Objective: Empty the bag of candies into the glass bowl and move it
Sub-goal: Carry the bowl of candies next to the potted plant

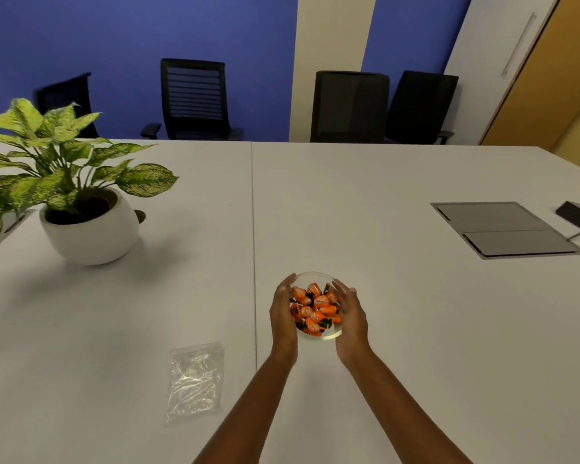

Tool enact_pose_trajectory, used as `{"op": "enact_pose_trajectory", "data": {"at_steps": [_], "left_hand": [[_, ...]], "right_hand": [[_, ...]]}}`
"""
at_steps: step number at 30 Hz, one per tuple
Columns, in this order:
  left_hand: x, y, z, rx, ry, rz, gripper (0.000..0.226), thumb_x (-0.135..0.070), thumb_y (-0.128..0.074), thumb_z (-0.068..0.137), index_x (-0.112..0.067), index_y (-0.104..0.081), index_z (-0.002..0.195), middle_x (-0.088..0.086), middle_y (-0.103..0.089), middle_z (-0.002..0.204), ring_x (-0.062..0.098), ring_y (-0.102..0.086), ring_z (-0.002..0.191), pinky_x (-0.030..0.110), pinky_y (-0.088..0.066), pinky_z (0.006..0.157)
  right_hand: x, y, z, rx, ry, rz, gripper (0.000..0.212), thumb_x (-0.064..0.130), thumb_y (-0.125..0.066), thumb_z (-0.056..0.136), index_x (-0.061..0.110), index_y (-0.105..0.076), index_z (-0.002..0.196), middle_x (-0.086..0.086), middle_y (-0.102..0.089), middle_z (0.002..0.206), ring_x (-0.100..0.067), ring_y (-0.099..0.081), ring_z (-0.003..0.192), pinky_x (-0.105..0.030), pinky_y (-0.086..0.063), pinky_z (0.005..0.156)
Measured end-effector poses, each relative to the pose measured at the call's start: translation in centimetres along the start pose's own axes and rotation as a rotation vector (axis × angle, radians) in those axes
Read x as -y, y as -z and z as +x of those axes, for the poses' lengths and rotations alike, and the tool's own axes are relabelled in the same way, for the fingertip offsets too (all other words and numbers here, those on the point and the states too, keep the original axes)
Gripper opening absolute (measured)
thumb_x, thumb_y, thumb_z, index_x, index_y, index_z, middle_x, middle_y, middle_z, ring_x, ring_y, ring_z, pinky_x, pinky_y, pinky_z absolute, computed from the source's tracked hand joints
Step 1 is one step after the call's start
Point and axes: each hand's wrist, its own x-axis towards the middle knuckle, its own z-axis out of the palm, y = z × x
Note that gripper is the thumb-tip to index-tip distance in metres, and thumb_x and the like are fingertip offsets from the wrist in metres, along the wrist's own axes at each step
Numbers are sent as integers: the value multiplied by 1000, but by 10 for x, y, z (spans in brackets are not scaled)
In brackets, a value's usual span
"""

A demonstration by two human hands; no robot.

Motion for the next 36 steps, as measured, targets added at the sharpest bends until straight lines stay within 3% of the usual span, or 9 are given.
{"op": "enact_pose_trajectory", "data": {"at_steps": [2, 4, 7, 11, 13, 19, 36], "left_hand": [[-17, 5, 15, -46, -32, -22, 30, -20, -31, 97, -27, -56, 111, 4, -55, 122, 21, -52, 112, 27, -46, 86], [-33, 11, 34, -93, -40, -44, 29, -22, -31, 97, -28, -57, 109, 5, -56, 122, 22, -53, 111, 28, -47, 84], [-55, 18, 66, -150, -33, -61, 32, -26, -30, 97, -25, -58, 112, 10, -57, 126, 26, -54, 112, 36, -46, 92], [-71, 30, 111, -208, -38, -40, 43, -33, -23, 99, -18, -56, 122, 11, -57, 128, 22, -55, 105, 31, -42, 88], [-77, 35, 137, -233, -37, -19, 45, -35, -21, 99, -17, -55, 123, 13, -56, 130, 25, -54, 111, 32, -41, 90], [-84, 49, 216, -265, -27, 22, 46, -35, -21, 100, -17, -55, 123, 15, -55, 132, 30, -52, 119, 40, -42, 101], [-3, 71, 377, -311, -3, 55, 47, -35, -21, 100, -13, -57, 119, 17, -56, 131, 32, -52, 121, 47, -38, 110]], "right_hand": [[11, -25, 11, 36, 15, -13, 32, 33, -33, 97, 20, -60, 104, -2, -61, 112, -24, -58, 103, -41, -45, 98], [19, -51, 25, 67, 30, -28, 33, 31, -30, 98, 19, -59, 109, -3, -59, 116, -24, -55, 108, -43, -40, 104], [27, -86, 44, 96, 38, -40, 36, 30, -28, 99, 17, -58, 113, -4, -59, 118, -23, -55, 107, -40, -40, 101], [32, -128, 76, 115, 28, -65, 38, 30, -28, 99, 14, -57, 118, -8, -59, 128, -26, -54, 114, -41, -40, 102], [33, -147, 96, 125, 24, -79, 38, 30, -29, 99, 14, -57, 119, -9, -58, 130, -27, -53, 117, -39, -40, 101], [27, -190, 161, 147, 2, -80, 37, 29, -30, 99, 14, -57, 119, -10, -57, 131, -23, -54, 105, -34, -41, 91], [-43, -218, 323, 92, -15, -156, 38, 26, -29, 99, 10, -58, 117, -12, -59, 128, -19, -53, 101, -31, -39, 90]]}}
